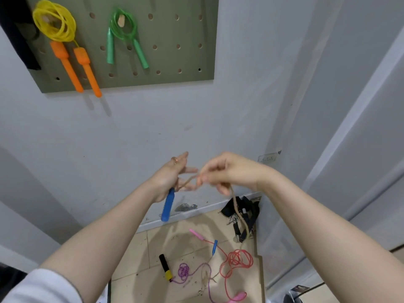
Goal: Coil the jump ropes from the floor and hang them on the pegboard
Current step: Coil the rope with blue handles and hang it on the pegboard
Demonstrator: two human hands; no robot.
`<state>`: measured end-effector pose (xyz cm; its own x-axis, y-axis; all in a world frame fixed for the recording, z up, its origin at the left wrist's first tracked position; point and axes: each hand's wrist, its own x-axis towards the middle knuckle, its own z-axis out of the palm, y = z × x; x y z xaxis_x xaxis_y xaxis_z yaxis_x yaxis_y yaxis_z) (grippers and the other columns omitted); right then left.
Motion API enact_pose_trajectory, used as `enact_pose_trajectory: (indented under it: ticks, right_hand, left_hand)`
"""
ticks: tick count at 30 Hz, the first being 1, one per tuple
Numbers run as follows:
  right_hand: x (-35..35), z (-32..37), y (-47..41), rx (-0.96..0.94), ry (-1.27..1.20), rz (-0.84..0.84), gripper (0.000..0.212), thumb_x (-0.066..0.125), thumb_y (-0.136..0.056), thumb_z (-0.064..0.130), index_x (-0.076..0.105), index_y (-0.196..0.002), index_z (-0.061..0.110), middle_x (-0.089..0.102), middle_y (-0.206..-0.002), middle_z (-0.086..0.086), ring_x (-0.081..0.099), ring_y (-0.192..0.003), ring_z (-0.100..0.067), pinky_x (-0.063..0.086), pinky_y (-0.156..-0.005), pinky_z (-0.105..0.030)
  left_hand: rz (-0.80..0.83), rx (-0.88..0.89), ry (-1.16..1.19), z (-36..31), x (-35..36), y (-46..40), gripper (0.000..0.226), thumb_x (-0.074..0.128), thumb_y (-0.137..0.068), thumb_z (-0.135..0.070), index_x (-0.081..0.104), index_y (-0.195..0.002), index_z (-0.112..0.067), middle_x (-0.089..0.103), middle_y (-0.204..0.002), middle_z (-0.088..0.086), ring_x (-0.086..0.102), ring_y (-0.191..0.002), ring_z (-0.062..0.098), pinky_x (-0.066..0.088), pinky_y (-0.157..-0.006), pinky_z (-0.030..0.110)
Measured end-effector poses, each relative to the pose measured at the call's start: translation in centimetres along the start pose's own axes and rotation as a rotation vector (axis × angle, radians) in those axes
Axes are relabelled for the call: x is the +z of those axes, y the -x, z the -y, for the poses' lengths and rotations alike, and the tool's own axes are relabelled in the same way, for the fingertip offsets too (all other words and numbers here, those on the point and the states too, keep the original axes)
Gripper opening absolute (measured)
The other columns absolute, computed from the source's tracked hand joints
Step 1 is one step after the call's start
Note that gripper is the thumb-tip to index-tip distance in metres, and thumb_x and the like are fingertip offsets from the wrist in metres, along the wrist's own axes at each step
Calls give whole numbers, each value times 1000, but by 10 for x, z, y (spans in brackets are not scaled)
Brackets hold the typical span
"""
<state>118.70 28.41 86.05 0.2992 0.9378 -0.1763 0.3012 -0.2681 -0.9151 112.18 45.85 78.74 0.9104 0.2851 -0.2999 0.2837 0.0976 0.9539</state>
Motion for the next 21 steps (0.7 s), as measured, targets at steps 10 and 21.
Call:
enact_pose_trajectory:
  ticks: [10,21]
  right_hand:
    - [11,-38,-22,42,-41,-311,37,40,-98,26,60,-91,-3,55,-68,-13,52,-63,-15,43,-62,-25]
    - [9,-13,-14,75,-307,233,13,51,-91,9,63,-86,9,48,-49,6,44,-35,-4,33,-35,-12]
  left_hand:
    - [703,89,398,-59,33,43,76,27,-77,-69,61,-122,-18,72,-94,16,59,-37,10,53,-48,23]
    - [-67,-61,69,-6,-30,20,73,14,-92,-62,23,-147,-14,53,-129,18,59,-108,30,43,-88,30]
